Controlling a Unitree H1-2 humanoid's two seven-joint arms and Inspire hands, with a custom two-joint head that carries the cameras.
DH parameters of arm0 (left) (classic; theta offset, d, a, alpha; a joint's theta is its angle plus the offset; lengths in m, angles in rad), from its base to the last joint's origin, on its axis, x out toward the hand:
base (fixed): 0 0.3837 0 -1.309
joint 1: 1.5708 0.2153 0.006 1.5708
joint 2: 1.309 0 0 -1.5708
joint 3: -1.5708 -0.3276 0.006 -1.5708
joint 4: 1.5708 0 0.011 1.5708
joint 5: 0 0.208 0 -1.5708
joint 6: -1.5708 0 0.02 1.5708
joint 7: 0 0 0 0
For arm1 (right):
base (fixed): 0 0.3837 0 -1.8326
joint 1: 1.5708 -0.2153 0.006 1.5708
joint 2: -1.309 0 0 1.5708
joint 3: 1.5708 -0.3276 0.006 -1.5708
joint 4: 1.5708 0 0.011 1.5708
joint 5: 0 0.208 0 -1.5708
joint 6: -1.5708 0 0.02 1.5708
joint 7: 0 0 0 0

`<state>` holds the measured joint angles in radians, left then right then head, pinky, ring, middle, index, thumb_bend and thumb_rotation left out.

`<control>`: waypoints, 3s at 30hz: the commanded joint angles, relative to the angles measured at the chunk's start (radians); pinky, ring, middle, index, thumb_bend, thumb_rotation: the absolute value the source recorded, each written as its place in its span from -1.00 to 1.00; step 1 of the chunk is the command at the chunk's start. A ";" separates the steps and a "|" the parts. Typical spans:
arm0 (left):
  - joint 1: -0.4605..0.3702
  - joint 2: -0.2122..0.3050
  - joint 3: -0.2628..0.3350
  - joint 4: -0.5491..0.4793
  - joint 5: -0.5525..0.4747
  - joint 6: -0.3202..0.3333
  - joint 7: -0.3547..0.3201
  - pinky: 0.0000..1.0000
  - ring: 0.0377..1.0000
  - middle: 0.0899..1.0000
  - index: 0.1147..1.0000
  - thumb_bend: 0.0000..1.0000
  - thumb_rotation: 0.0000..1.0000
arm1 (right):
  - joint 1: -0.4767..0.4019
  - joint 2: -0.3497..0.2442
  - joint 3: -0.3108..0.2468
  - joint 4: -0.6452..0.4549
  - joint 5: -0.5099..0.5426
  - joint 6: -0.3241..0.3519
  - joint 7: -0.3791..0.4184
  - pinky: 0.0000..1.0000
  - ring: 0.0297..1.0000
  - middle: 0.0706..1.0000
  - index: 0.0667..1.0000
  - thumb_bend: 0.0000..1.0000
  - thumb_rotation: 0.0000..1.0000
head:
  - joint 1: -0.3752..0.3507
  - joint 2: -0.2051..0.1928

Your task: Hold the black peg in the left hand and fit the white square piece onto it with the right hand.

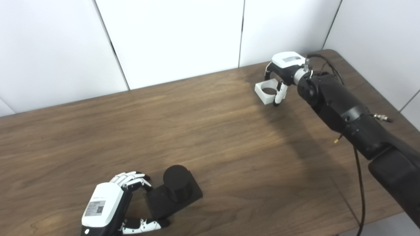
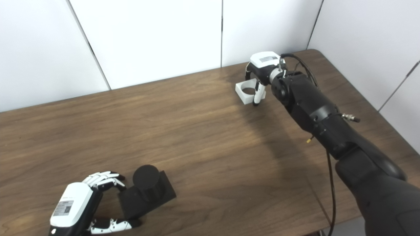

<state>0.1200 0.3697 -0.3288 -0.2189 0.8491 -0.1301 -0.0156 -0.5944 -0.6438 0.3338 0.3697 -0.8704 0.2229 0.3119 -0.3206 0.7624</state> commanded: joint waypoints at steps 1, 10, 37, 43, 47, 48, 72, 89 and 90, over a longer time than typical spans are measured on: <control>0.029 0.011 -0.003 0.007 0.001 0.020 -0.049 0.62 0.53 0.41 -0.16 0.04 -0.90 | -0.020 -0.017 -0.022 0.003 0.015 -0.030 -0.056 0.76 0.75 0.53 -0.09 0.06 -0.73 | 0.004 0.002; 0.016 -0.010 -0.010 0.025 -0.009 0.000 -0.035 0.60 0.52 0.40 -0.16 0.04 -0.90 | -0.007 -0.017 -0.010 0.014 0.014 -0.074 -0.119 0.51 0.61 0.41 -0.10 0.05 -0.73 | 0.017 -0.008; 0.003 -0.062 -0.039 0.031 0.063 0.054 -0.056 0.62 0.53 0.40 -0.16 0.04 -0.90 | 0.036 0.042 -0.038 -0.862 0.244 0.167 0.476 0.77 0.71 0.49 -0.11 0.05 -0.73 | 0.194 0.040; -0.003 -0.073 -0.053 0.026 0.083 0.074 -0.063 0.63 0.54 0.40 -0.16 0.04 -0.90 | 0.025 0.086 -0.009 -0.952 0.269 0.187 0.534 0.79 0.71 0.50 -0.11 0.05 -0.73 | 0.247 0.061; -0.005 -0.078 -0.061 0.024 0.091 0.088 -0.070 0.63 0.54 0.41 -0.16 0.04 -0.90 | 0.030 0.119 0.015 -0.987 0.277 0.156 0.542 0.75 0.68 0.48 -0.11 0.05 -0.73 | 0.266 0.067; -0.006 -0.079 -0.064 0.022 0.093 0.093 -0.073 0.64 0.55 0.41 -0.16 0.04 -0.90 | 0.031 0.126 0.021 -0.993 0.277 0.151 0.544 0.74 0.68 0.48 -0.11 0.05 -0.73 | 0.268 0.069; -0.016 -0.078 -0.085 -0.007 0.102 0.145 -0.107 0.65 0.57 0.42 -0.16 0.04 -0.90 | 0.115 0.199 0.106 -0.979 0.142 0.048 0.508 0.81 0.70 0.46 -0.11 0.05 -0.73 | 0.273 0.081; -0.014 -0.079 -0.092 -0.016 0.110 0.155 -0.112 0.63 0.56 0.42 -0.16 0.04 -0.90 | 0.149 0.269 0.103 -0.976 0.028 -0.057 0.500 0.75 0.69 0.43 -0.11 0.05 -0.73 | 0.277 0.088; -0.015 -0.080 -0.092 -0.014 0.110 0.154 -0.110 0.63 0.56 0.42 -0.16 0.04 -0.90 | 0.149 0.273 0.103 -0.978 0.026 -0.059 0.506 0.77 0.69 0.44 -0.11 0.05 -0.72 | 0.277 0.088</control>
<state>0.0923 0.2894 -0.3930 -0.2526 0.9325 0.0090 -0.0623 -0.4173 -0.3727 0.4441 -0.5868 -0.8385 0.1879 0.8213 -0.0430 0.8498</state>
